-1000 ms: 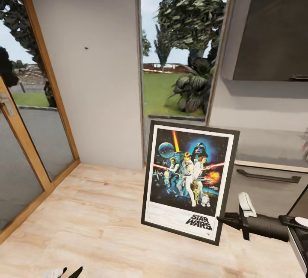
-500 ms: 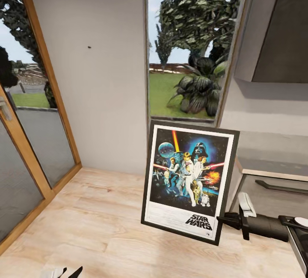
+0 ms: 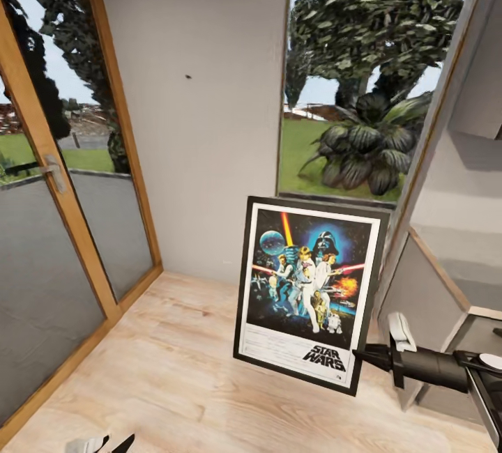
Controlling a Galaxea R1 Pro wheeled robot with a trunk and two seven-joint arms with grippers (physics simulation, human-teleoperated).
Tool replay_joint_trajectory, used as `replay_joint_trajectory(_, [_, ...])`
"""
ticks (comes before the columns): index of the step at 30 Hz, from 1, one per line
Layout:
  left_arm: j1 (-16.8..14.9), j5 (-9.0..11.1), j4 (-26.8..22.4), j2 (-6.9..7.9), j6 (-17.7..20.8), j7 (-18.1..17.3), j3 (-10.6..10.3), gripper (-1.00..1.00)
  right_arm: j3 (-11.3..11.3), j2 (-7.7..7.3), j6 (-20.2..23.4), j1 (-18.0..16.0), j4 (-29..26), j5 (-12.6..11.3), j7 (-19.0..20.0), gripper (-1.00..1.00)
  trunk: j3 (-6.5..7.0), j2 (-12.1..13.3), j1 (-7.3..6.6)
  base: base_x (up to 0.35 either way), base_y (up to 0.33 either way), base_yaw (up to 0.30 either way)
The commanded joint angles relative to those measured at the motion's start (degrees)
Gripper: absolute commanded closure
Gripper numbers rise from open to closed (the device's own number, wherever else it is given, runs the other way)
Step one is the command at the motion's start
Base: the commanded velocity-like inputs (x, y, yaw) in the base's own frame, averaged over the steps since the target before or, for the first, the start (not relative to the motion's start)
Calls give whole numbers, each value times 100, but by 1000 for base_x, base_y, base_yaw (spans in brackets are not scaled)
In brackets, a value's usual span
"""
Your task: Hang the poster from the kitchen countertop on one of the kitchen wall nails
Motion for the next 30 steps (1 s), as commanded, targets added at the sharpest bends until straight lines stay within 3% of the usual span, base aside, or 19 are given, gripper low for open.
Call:
replay_joint_trajectory(1, [-8,59,10,1,-14,-18,-42,-100,-10,1,68,-4,-7,14,26,100,-14,-14,5,71,85,287])
replay_joint_trajectory(9, [-8,59,10,1,-16,-13,-42,-100,-12,1,69,-2,-7,13,5,100,-14,-14,5,103,104,235])
replay_joint_trajectory(30, [-8,59,10,1,-15,-22,-42,-100,-13,1,69,6,-14,4,7,100,-14,-14,5,224,294,10])
